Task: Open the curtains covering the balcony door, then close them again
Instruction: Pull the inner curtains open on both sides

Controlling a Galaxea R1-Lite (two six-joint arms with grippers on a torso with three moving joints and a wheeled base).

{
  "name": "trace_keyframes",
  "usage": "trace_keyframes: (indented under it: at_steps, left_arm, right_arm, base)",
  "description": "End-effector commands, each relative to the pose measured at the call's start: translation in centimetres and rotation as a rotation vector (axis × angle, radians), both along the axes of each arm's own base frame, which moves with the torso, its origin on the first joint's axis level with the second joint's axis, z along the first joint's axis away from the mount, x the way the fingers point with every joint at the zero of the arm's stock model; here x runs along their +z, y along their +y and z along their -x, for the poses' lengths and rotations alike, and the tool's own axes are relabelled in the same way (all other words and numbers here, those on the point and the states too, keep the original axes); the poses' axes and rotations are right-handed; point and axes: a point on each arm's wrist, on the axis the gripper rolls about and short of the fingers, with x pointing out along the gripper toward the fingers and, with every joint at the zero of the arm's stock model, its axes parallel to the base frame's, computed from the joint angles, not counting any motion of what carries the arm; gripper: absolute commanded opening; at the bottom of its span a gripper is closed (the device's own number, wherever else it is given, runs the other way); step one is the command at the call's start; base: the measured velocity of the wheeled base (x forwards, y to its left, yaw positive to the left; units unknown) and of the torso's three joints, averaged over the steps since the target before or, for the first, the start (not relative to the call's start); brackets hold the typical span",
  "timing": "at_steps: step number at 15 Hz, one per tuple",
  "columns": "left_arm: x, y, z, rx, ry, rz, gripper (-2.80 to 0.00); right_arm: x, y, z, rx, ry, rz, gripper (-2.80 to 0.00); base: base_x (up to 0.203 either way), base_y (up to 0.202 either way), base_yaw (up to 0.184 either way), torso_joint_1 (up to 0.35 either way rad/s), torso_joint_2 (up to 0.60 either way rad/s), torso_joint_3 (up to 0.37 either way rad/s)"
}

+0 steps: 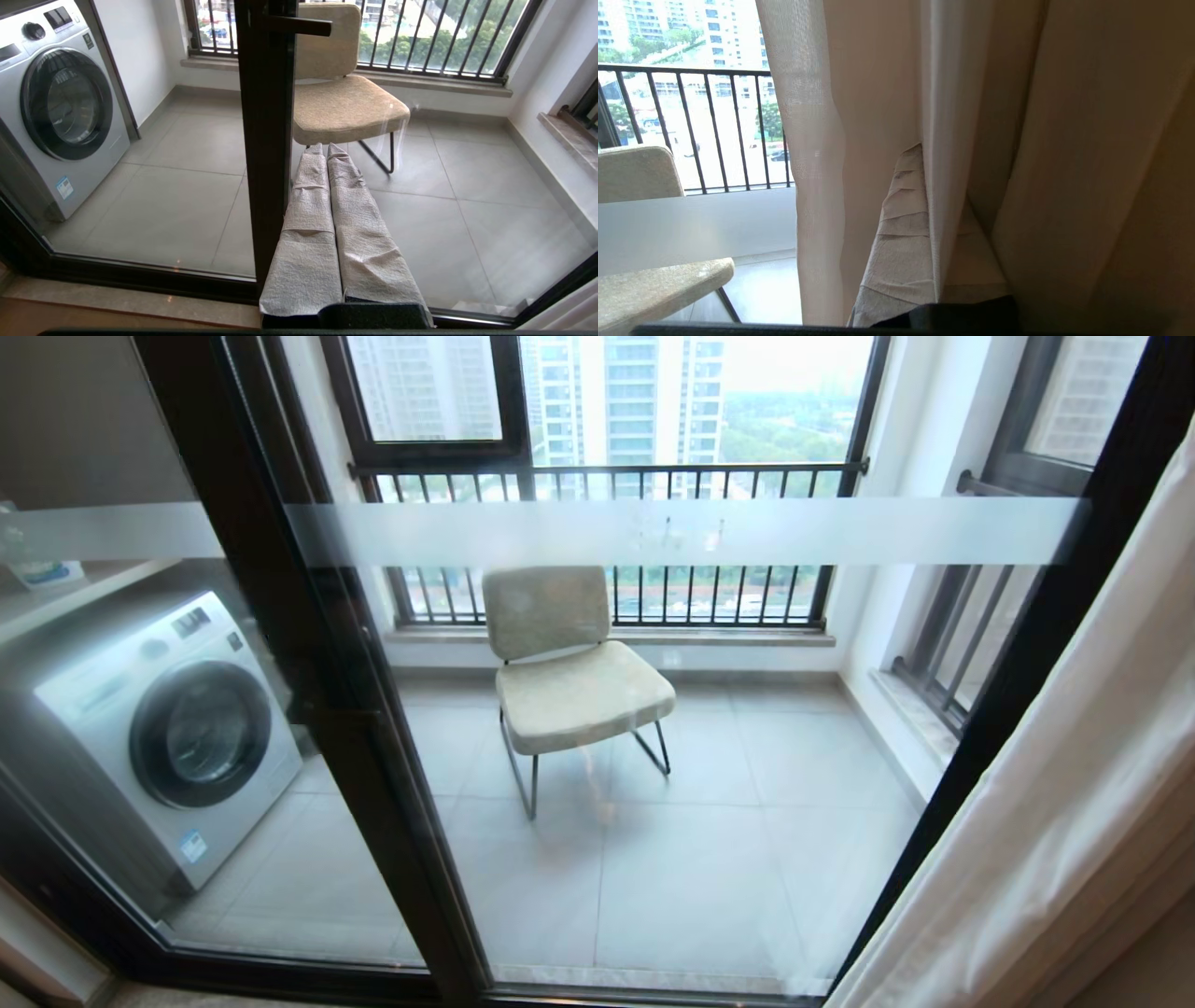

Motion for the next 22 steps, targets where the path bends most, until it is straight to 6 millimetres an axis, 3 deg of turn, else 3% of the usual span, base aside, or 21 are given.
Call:
trace_keyframes:
  at_steps: [1, 8, 13, 22]
  left_arm:
    - [0.0, 0.0, 0.0, 0.001, -0.001, 0.001, -2.8]
    - [0.0, 0.0, 0.0, 0.0, 0.0, 0.0, -2.8]
    - [0.0, 0.0, 0.0, 0.001, -0.001, 0.0, -2.8]
    - [0.0, 0.0, 0.0, 0.001, 0.001, 0.0, -2.8]
  right_arm:
    - [0.1, 0.0, 0.0, -0.001, -0.005, 0.003, -2.8]
    - [0.1, 0.0, 0.1, 0.001, -0.008, 0.003, -2.8]
    - [0.6, 0.1, 0.3, 0.001, -0.03, 0.008, -2.8]
    - [1.8, 0.0, 2.5, -0.03, -0.072, 0.022, -2.8]
  base:
    - [0.0, -0.193, 0.001, 0.002, 0.0, 0.0]
    - [0.0, -0.171, 0.0, 0.002, 0.0, 0.002]
    - [0.0, 0.0, 0.0, 0.0, 0.0, 0.0]
    - [0.0, 0.0, 0.0, 0.0, 0.0, 0.0]
